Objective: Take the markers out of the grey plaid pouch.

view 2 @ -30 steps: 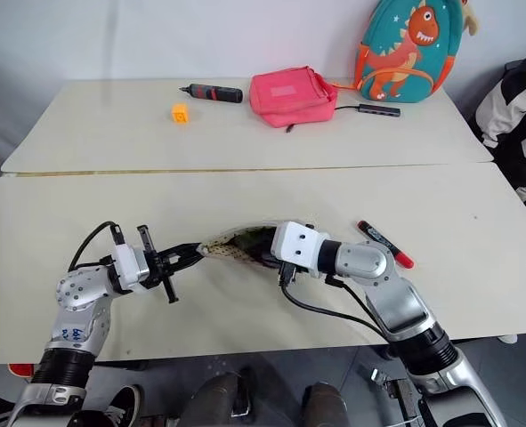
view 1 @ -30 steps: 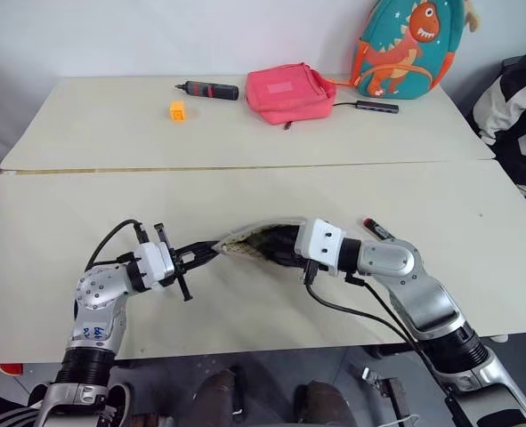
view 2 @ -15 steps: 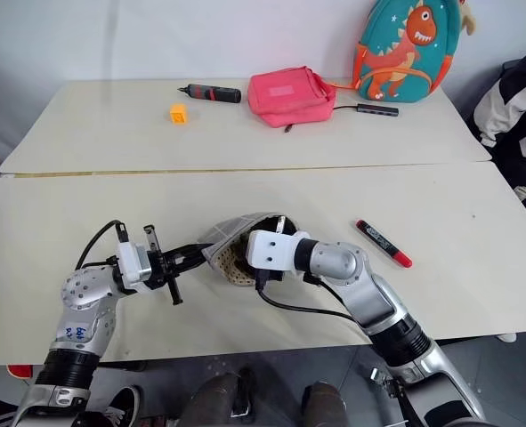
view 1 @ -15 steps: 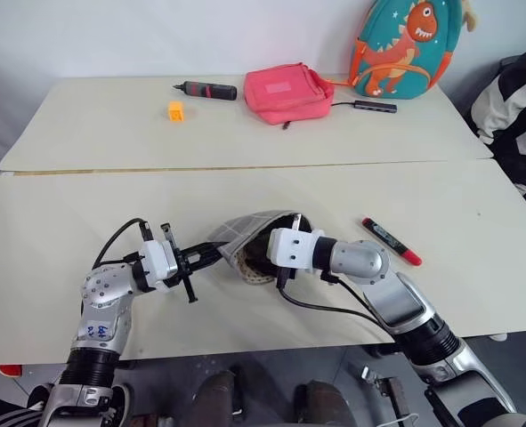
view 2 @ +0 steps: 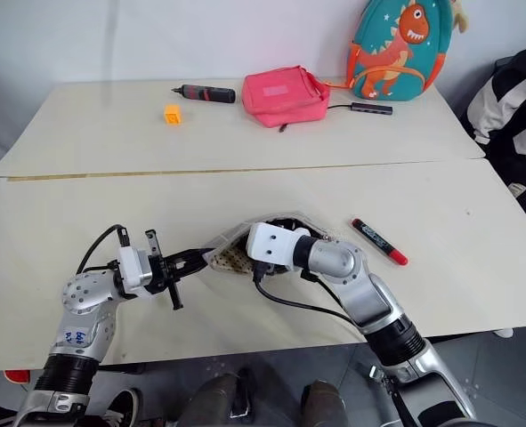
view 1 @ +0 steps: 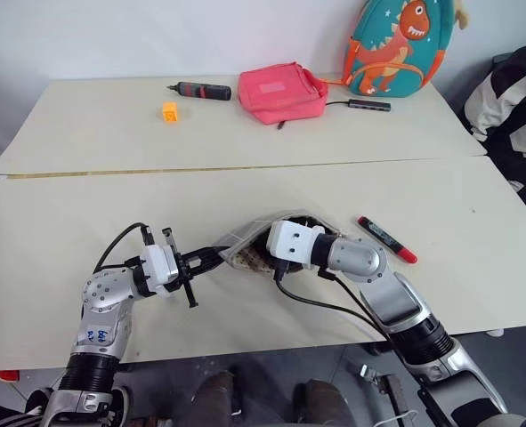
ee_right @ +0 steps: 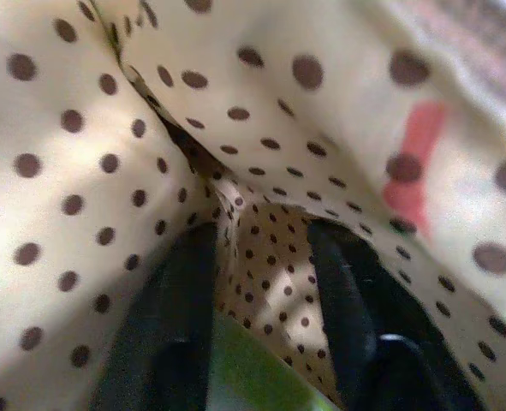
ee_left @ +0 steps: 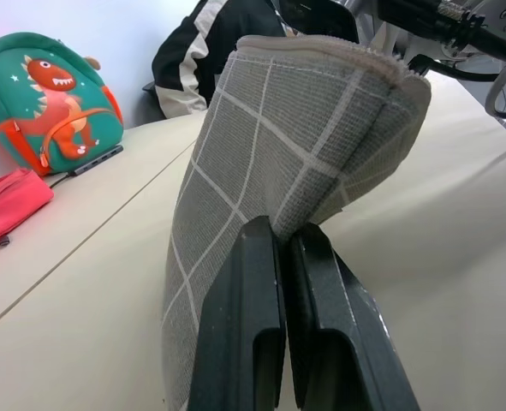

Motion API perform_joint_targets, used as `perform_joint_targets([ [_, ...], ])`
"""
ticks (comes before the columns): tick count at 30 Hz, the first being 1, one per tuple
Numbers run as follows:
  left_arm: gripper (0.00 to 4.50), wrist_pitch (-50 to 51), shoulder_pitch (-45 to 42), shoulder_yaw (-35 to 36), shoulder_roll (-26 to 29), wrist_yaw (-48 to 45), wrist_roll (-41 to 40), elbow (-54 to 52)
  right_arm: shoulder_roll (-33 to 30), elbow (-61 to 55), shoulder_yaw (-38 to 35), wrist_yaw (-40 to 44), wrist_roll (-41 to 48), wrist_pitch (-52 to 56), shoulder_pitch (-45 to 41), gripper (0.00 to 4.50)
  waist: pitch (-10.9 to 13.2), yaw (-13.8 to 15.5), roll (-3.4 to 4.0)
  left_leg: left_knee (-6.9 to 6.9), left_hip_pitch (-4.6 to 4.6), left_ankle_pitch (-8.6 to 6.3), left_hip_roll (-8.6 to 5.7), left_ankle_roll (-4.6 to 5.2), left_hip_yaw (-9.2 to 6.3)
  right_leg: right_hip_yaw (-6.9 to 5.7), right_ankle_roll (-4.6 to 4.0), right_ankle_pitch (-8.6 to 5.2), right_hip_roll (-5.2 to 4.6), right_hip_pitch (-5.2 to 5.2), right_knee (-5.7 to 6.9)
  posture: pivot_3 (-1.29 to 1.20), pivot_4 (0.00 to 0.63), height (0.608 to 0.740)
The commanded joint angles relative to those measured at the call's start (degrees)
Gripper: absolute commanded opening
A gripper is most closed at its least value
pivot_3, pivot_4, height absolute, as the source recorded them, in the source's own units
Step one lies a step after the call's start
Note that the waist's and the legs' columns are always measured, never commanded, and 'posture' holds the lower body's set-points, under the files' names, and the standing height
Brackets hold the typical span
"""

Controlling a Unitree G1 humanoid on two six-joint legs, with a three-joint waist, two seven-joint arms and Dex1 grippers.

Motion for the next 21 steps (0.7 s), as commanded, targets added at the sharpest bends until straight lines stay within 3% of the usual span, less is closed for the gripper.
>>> perform_joint_targets([
  [1, 0.0, -0.43, -0.28, 0.91, -0.08, 0.59, -0.51, -1.14, -0.36, -3.05, -1.57, 0.25, 1.01, -0.72, 0.17, 0.47, 0.0, 0.01, 0.0, 0.0, 0.0, 0.0, 0.0, 0.0, 0.0, 0.0, 0.0, 0.0, 0.0, 0.0, 0.0, 0.0, 0.15, 0.74],
  [3, 0.0, -0.25, -0.2, 0.94, -0.04, 0.98, -0.39, -1.2, -0.79, -3.73, -1.74, 1.42, 2.03, -0.73, 0.29, 0.03, 0.0, 0.03, 0.0, 0.0, 0.0, 0.0, 0.0, 0.0, 0.0, 0.01, 0.0, 0.0, -0.01, 0.01, 0.0, 0.0, 0.15, 0.74],
  [19, 0.0, 1.69, -0.54, 2.02, -0.1, 2.12, -1.83, 0.84, -5.61, -8.11, -3.47, 8.85, 8.47, 2.89, -0.95, 0.03, 0.0, 0.04, 0.0, 0.0, 0.01, 0.0, 0.0, 0.01, -0.01, 0.0, 0.0, 0.0, -0.02, 0.02, -0.02, 0.0, 0.15, 0.74],
  [21, 0.0, 2.31, -0.59, 1.49, -0.25, 1.57, -2.31, 0.34, -5.0, -7.23, -2.73, 8.01, 7.22, 3.07, -1.37, 0.39, 0.0, 0.02, 0.0, 0.0, 0.01, 0.0, 0.0, 0.01, -0.01, 0.0, 0.0, 0.0, -0.03, 0.02, -0.02, 0.0, 0.15, 0.74],
])
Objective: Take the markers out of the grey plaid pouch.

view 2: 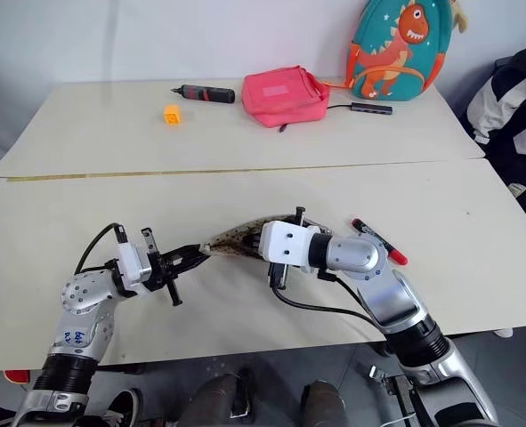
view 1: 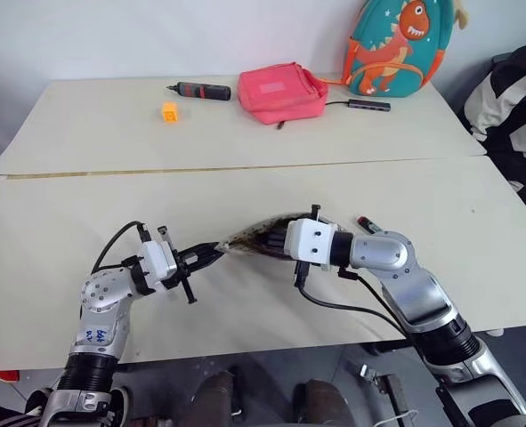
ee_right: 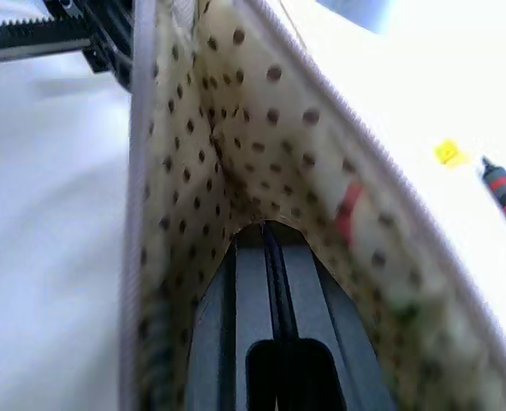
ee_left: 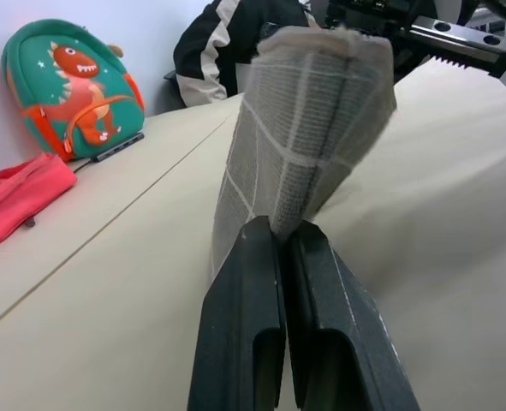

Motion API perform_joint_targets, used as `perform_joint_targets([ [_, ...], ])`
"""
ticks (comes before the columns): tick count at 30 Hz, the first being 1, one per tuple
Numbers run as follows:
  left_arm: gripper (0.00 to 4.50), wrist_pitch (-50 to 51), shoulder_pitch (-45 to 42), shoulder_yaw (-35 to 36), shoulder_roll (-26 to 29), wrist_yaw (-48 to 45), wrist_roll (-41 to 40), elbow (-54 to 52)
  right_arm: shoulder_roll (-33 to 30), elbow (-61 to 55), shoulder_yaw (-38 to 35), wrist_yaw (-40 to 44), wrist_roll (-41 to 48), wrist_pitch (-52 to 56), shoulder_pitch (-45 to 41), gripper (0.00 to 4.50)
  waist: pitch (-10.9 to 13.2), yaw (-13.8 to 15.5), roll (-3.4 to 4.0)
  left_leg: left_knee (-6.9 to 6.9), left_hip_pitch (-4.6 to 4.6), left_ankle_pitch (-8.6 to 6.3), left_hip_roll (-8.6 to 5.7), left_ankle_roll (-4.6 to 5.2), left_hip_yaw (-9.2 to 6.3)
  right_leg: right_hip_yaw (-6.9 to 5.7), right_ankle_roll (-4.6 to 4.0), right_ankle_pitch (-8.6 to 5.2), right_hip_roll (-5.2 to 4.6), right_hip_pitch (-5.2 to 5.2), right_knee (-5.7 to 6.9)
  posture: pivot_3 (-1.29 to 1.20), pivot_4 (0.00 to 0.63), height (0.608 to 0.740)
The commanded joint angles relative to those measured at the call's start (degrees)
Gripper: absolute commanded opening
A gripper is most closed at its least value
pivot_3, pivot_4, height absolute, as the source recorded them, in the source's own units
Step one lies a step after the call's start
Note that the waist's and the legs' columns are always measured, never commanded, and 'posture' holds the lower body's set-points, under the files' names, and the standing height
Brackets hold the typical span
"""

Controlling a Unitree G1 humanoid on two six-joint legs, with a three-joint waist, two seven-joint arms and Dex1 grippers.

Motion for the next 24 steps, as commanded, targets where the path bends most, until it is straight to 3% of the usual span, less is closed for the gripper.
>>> perform_joint_targets([
  [1, 0.0, 1.17, -0.51, 0.51, -0.37, -0.87, -2.19, -1.92, 0.79, -0.43, 0.86, -1.4, -2.05, -0.01, -1.5, 0.57, 0.0, -0.02, 0.0, 0.0, 0.0, 0.0, 0.0, 0.0, 0.0, 0.0, 0.0, 0.0, 0.0, 0.0, 0.0, 0.0, 0.15, 0.74],
  [4, 0.0, 3.37, -0.58, -0.27, -0.53, -1.49, -3.21, -3.84, 1.17, 1.45, 3.32, -4.34, -7.41, -0.89, -1.5, 1.6, 0.0, 0.03, 0.0, 0.0, 0.0, 0.0, 0.0, 0.0, -0.01, 0.01, 0.0, 0.0, -0.01, 0.0, 0.01, 0.0, 0.15, 0.74],
  [22, 0.0, 9.0, 0.18, -0.67, -1.45, -3.03, -4.14, -7.92, 7.89, 13.67, 9.04, -10.27, -18.26, -5.38, -5.28, 1.6, 0.0, -0.09, 0.0, 0.0, 0.0, 0.02, -0.01, -0.02, 0.01, 0.03, 0.0, 0.0, 0.03, -0.01, 0.03, 0.0, 0.15, 0.74],
  [24, 0.0, 9.0, 0.3, -0.58, -1.47, -3.04, -4.06, -8.09, 9.32, 14.22, 8.28, -10.29, -17.2, -4.6, -5.4, 1.22, 0.0, -0.11, 0.0, 0.0, 0.01, 0.02, -0.01, -0.02, 0.01, 0.03, 0.0, 0.0, 0.05, -0.01, 0.04, 0.0, 0.15, 0.74],
])
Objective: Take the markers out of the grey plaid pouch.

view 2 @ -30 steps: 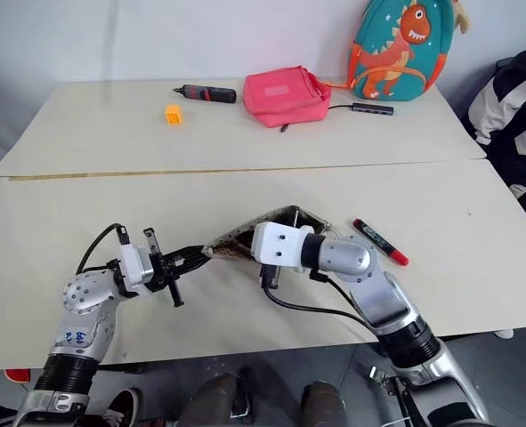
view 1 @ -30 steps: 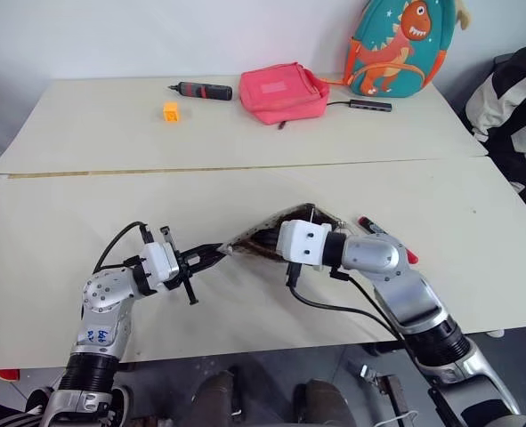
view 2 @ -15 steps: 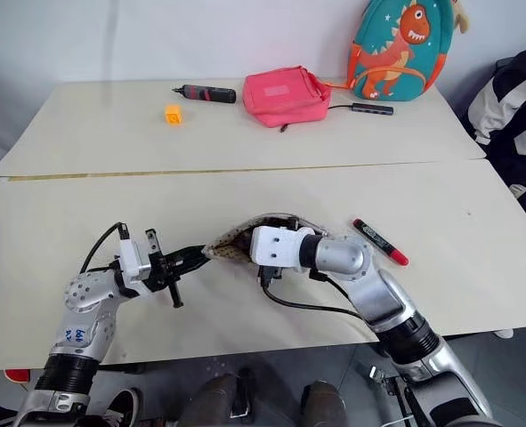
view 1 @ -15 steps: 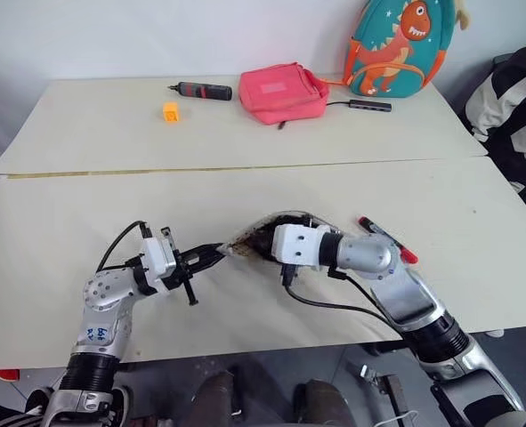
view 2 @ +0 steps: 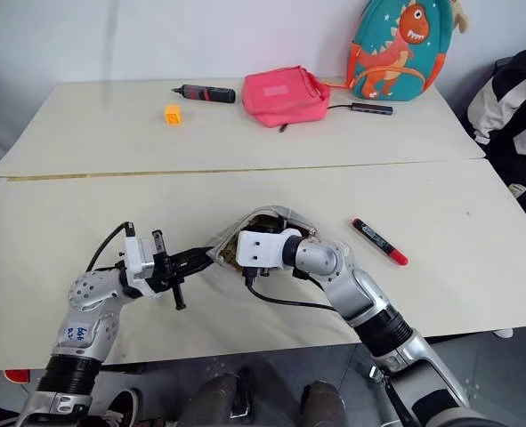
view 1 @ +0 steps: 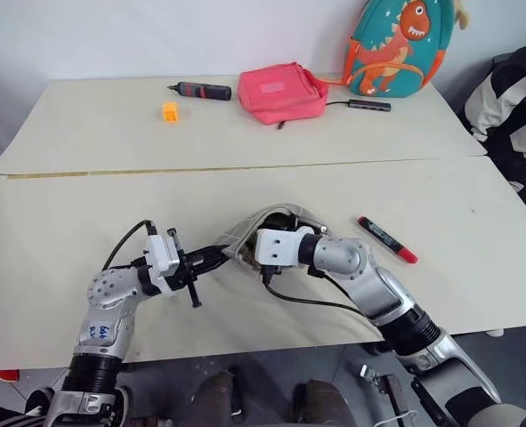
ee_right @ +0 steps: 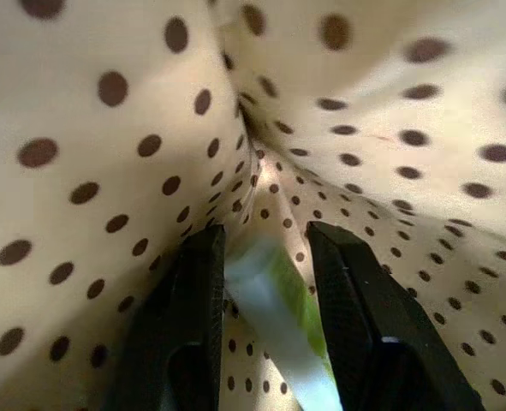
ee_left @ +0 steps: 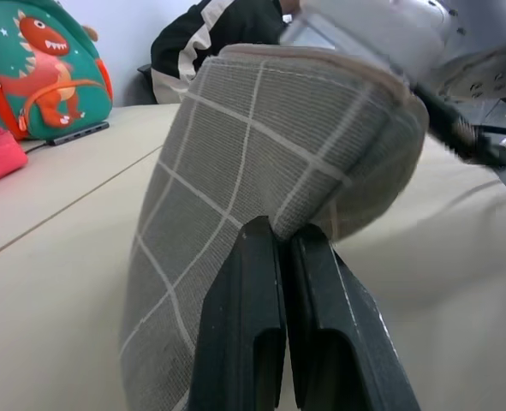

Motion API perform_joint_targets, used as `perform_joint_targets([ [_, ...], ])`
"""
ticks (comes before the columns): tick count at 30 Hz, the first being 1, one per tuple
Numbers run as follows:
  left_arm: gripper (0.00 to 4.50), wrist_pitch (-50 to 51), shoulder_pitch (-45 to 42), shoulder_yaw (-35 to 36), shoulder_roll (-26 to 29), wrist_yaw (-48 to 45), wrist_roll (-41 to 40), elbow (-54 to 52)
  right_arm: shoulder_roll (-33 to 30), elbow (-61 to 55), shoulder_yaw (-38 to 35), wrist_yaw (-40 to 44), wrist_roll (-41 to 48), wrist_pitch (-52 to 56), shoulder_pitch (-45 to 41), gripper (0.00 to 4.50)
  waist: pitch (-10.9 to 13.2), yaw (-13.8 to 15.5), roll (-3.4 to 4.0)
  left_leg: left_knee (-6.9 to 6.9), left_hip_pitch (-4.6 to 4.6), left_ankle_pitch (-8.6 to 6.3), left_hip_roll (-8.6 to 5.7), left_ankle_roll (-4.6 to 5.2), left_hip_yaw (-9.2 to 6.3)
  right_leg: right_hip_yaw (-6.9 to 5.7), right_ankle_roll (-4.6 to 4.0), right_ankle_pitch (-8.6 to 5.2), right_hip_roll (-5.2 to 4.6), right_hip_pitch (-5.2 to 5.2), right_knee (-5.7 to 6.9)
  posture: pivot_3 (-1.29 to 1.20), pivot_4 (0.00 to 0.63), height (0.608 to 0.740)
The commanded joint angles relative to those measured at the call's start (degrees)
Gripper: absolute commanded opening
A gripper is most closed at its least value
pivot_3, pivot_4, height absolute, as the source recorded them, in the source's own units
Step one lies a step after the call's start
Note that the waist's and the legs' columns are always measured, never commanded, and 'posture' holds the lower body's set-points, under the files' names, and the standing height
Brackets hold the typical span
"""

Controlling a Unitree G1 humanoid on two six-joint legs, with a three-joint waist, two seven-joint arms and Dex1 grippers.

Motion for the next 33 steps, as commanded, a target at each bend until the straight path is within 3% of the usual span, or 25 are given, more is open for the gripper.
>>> perform_joint_targets([
  [1, 0.0, -0.71, 0.03, 0.17, -0.33, -0.73, -1.26, -3.96, 1.85, 0.35, -0.27, 0.09, 1.16, 0.17, -0.47, 1.01, 0.0, 0.0, 0.0, 0.0, 0.0, 0.0, 0.01, 0.0, 0.0, 0.0, 0.0, 0.0, 0.01, 0.0, 0.0, 0.0, 0.15, 0.74],
  [4, 0.0, -0.85, 0.14, 0.44, -0.34, -0.48, -1.1, -3.9, 2.13, -0.62, -1.54, 0.31, 2.07, 1.01, 0.27, 0.03, 0.0, 0.0, 0.0, 0.0, 0.0, 0.0, 0.01, 0.0, 0.0, 0.03, 0.0, 0.0, 0.01, 0.0, 0.0, 0.0, 0.15, 0.74],
  [16, 0.0, -1.82, 0.61, 2.29, 0.25, 0.05, -0.64, -1.62, -5.26, -16.21, -9.91, 8.9, 13.06, 8.22, 3.58, 0.03, 0.0, 0.17, 0.0, 0.0, -0.01, -0.01, 0.0, 0.0, -0.02, 0.05, 0.0, 0.0, -0.03, 0.01, -0.06, 0.0, 0.15, 0.74],
  [22, 0.0, -0.32, -0.23, 3.69, 0.02, 0.38, -1.77, 0.47, -9.49, -17.47, -10.54, 12.57, 15.4, 8.29, 3.17, 0.03, 0.0, 0.11, 0.0, 0.0, 0.0, -0.01, 0.0, 0.0, -0.02, 0.01, 0.0, 0.0, -0.04, -0.01, -0.13, 0.0, 0.15, 0.74],
  [29, 0.0, 1.91, -0.19, 4.26, -0.04, -0.43, -2.75, 1.01, -9.5, -19.64, -11.29, 14.4, 19.59, 11.01, 3.17, 0.03, 0.0, 0.11, 0.0, -0.01, -0.01, -0.01, 0.0, 0.0, -0.02, 0.0, 0.0, 0.0, -0.04, 0.0, -0.09, 0.0, 0.15, 0.74],
  [33, 0.0, 2.62, -0.58, 4.21, -0.61, -0.4, -3.71, 0.23, -9.49, -16.58, -9.74, 13.21, 17.63, 10.37, 2.55, 0.03, 0.0, 0.19, 0.0, 0.0, -0.01, -0.01, 0.0, 0.01, -0.02, 0.01, 0.0, 0.0, -0.06, 0.02, -0.11, 0.0, 0.15, 0.74],
])
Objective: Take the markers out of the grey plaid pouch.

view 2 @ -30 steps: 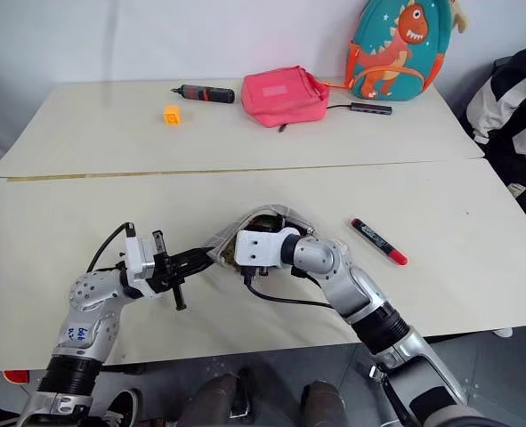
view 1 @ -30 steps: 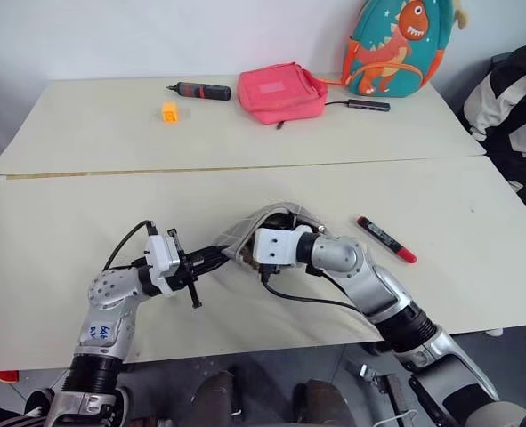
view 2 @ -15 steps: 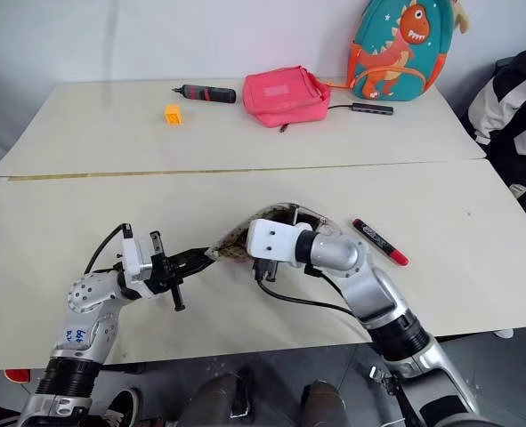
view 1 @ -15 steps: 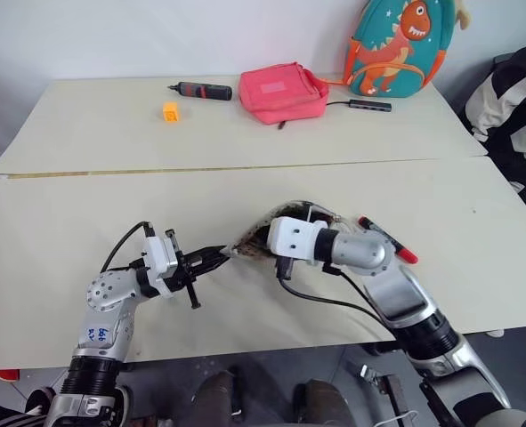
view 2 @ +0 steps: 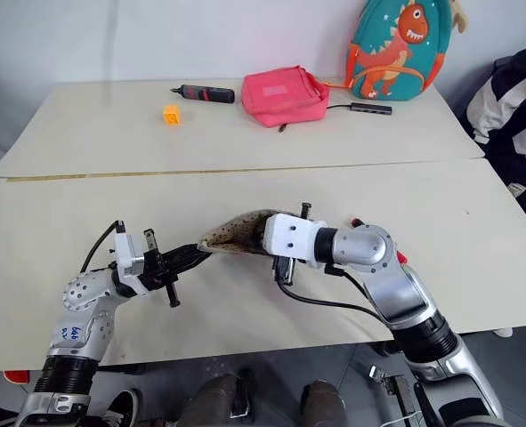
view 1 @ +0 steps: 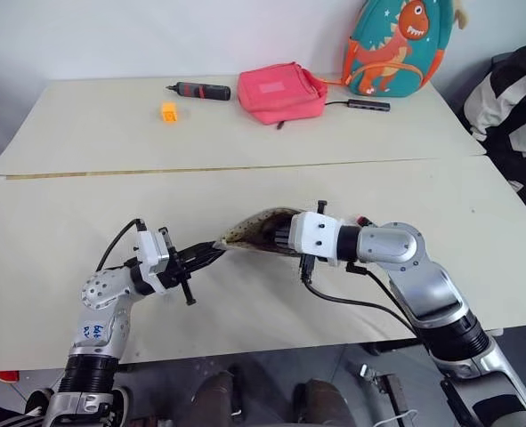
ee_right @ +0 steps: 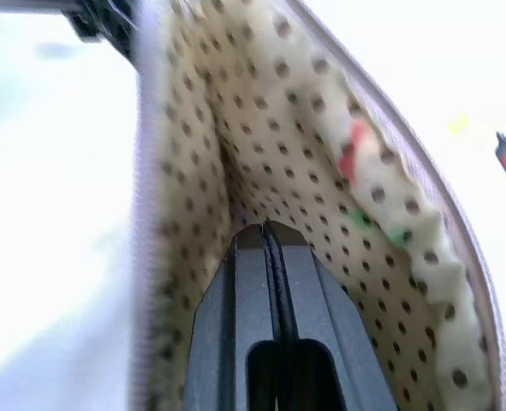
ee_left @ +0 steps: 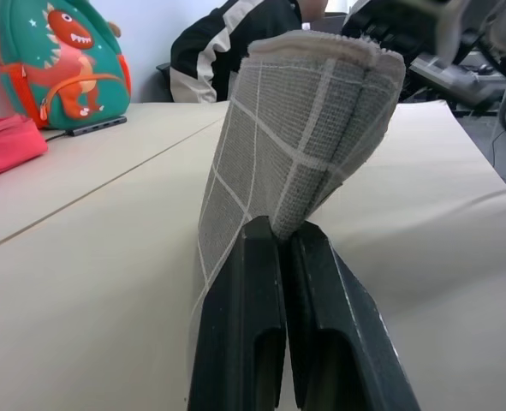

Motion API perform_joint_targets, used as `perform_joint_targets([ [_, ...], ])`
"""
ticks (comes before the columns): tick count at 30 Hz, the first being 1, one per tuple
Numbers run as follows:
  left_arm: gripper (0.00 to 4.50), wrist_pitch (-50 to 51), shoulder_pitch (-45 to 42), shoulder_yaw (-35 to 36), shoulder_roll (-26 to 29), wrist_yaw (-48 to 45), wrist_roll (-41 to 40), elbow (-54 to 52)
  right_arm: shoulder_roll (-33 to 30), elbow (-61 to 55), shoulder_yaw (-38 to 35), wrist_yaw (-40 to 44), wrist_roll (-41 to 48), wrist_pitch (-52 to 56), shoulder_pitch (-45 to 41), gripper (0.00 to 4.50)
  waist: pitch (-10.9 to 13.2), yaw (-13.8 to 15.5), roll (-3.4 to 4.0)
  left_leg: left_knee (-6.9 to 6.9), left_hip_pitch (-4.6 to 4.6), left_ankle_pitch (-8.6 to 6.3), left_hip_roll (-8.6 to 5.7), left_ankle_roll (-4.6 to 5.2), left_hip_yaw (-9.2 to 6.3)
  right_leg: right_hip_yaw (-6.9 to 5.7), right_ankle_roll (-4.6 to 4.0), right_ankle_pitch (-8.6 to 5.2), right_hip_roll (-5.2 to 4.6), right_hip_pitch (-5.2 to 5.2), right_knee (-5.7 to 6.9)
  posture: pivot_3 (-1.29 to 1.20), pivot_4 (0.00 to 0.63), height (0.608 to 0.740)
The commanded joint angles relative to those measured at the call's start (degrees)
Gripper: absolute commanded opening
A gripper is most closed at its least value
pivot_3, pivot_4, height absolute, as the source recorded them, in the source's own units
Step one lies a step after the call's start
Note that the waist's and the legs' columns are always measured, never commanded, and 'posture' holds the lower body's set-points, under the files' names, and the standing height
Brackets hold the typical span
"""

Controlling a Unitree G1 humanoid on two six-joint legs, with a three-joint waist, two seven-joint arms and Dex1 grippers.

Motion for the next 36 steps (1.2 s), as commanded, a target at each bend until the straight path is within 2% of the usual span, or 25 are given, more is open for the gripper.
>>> perform_joint_targets([
  [1, 0.0, 0.92, -0.74, 1.22, -0.72, 0.09, -2.24, -1.47, 1.62, 0.78, 0.16, -1.51, 0.19, -0.01, -1.24, 0.19, 0.0, 0.0, 0.0, 0.01, 0.0, 0.0, 0.0, 0.0, 0.0, 0.0, 0.0, 0.0, -0.01, 0.0, -0.02, 0.0, 0.15, 0.74],
  [3, 0.0, 3.23, -0.83, 1.47, -1.31, 0.45, -4.05, -2.0, 2.77, 2.03, 1.84, -3.3, -2.28, -1.19, -2.04, 0.6, 0.0, -0.06, 0.0, 0.0, 0.0, 0.0, 0.0, 0.0, 0.0, 0.0, 0.0, 0.0, -0.01, -0.01, 0.0, 0.0, 0.15, 0.74],
  [11, 0.0, 12.36, 0.45, 2.74, -1.4, -2.33, -10.01, -2.71, 6.94, 6.04, 7.66, -6.07, -9.34, 3.39, -7.15, 3.33, 0.0, -0.18, 0.0, -0.01, 0.0, 0.01, 0.01, -0.01, 0.0, 0.02, 0.0, 0.0, 0.04, -0.03, 0.11, 0.0, 0.15, 0.74],
  [14, 0.0, 15.99, 0.87, 3.36, -1.05, -3.98, -12.27, -2.86, 8.17, 7.09, 7.89, -6.2, -9.97, 5.26, -9.61, 3.33, 0.0, -0.12, 0.0, 0.0, 0.0, 0.01, 0.01, -0.01, 0.0, 0.02, 0.0, 0.0, 0.04, -0.02, 0.1, 0.0, 0.15, 0.74],
  [18, 0.0, 21.0, 0.82, 5.62, -1.73, -4.2, -15.58, -0.61, 7.04, 7.97, 11.92, -1.75, -12.02, 9.36, -12.14, 3.33, 0.0, -0.12, 0.0, 0.01, 0.0, 0.01, 0.0, -0.01, -0.02, 0.04, 0.0, 0.0, 0.04, -0.01, 0.11, 0.0, 0.15, 0.74],
  [20, 0.0, 23.2, 0.51, 6.57, -1.8, -4.25, -16.79, -0.05, 7.66, 8.89, 13.21, -2.24, -13.68, 9.57, -13.32, 3.33, 0.0, -0.17, 0.0, 0.01, 0.0, 0.01, 0.0, -0.01, -0.03, 0.04, 0.0, 0.0, 0.04, -0.01, 0.12, 0.0, 0.15, 0.74],
  [23, 0.0, 25.59, -0.32, 8.04, -1.64, -4.6, -18.27, 0.49, 10.17, 8.77, 12.23, -2.44, -12.22, 11.45, -14.38, 3.33, 0.0, -0.21, 0.0, 0.01, 0.0, 0.02, 0.01, -0.01, -0.02, 0.03, 0.0, 0.0, 0.07, -0.03, 0.13, 0.0, 0.15, 0.74],
  [25, 0.0, 28.42, -1.06, 9.24, -1.68, -3.96, -20.16, 0.5, 9.23, 8.8, 12.11, -2.28, -13.28, 11.36, -14.6, 3.33, 0.0, -0.22, 0.0, 0.0, 0.0, 0.02, 0.01, -0.02, -0.02, 0.03, 0.0, 0.0, 0.08, -0.03, 0.12, 0.0, 0.15, 0.74],
  [30, 0.0, 30.42, -0.87, 9.57, -1.61, -5.16, -19.25, 3.25, 9.57, 10.18, 12.32, -2.69, -14.41, 13.73, -16.14, 3.33, 0.0, -0.21, 0.0, 0.0, 0.0, 0.01, 0.0, -0.02, -0.02, 0.04, 0.0, 0.0, 0.07, -0.02, 0.12, 0.0, 0.15, 0.74],
  [36, 0.0, 31.49, -1.57, 8.68, -1.9, -5.78, -18.8, 3.03, 11.5, 14.82, 17.41, -5.68, -19.89, 15.78, -16.29, 3.33, 0.0, -0.28, 0.0, -0.01, 0.01, 0.01, 0.01, -0.04, -0.01, 0.06, -0.01, 0.0, 0.09, -0.04, 0.14, 0.0, 0.15, 0.74],
])
